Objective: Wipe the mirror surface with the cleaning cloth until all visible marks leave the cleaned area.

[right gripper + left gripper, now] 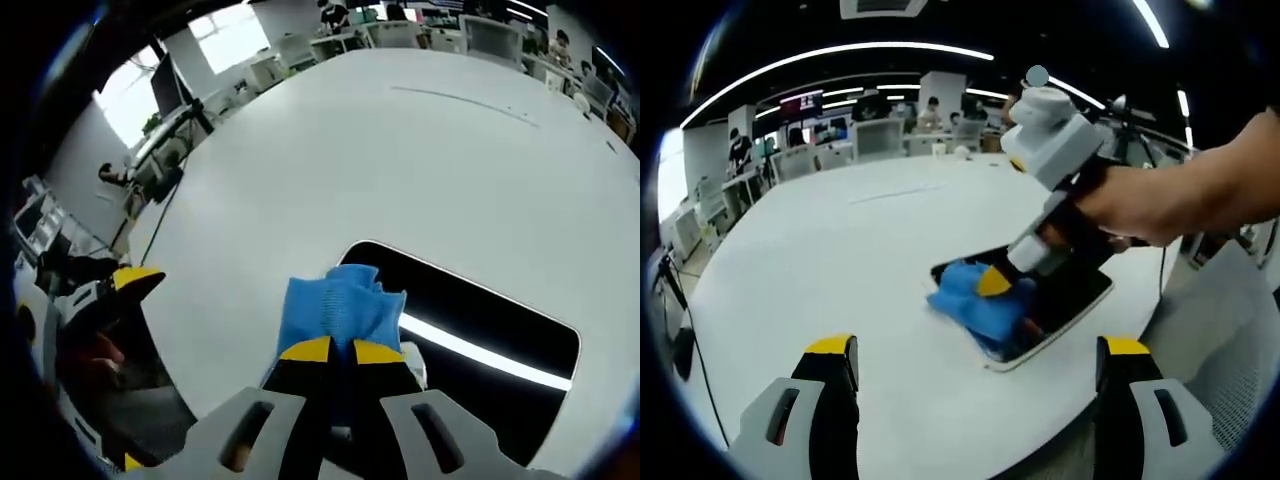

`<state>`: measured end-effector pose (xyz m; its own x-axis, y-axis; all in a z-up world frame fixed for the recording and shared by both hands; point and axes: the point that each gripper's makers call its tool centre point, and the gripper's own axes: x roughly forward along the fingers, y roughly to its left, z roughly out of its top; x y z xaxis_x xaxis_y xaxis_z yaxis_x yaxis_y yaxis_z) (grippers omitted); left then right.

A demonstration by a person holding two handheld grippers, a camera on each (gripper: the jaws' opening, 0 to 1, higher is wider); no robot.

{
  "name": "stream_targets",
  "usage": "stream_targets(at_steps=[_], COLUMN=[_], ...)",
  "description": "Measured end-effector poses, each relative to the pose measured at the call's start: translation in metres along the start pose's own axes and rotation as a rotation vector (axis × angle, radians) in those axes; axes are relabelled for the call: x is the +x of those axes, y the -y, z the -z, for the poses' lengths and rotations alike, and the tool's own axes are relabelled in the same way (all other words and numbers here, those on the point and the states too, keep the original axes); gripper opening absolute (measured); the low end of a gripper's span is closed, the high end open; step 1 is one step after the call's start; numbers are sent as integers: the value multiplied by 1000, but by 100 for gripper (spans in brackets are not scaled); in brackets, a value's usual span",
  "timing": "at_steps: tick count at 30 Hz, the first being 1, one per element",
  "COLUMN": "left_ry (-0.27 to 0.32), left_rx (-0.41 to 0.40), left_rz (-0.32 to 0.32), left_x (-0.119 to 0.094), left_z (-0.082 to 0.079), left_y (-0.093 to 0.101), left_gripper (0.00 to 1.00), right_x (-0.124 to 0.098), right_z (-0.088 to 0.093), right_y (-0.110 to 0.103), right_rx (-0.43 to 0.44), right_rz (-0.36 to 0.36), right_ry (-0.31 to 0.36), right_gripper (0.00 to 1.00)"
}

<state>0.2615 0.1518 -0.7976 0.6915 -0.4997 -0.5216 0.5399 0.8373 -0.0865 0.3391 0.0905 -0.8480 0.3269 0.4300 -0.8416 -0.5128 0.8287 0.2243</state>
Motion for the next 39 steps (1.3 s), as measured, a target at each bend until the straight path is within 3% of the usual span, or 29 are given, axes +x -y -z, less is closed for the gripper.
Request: stream_targets(at_steps=[22, 39], left_ry=[-1, -7], left_rx=[3, 5], left_rz=[-8, -16], left_x=[0, 0], left_z=[1, 2], left_y=[-2, -3], left_gripper=[99, 99], right_x=[18, 22], right_z=[-38, -42], right_y=[21, 26], right_rx=[-8, -14], right_rz=[30, 27], right_ry=[10, 5], right_gripper=[1, 1])
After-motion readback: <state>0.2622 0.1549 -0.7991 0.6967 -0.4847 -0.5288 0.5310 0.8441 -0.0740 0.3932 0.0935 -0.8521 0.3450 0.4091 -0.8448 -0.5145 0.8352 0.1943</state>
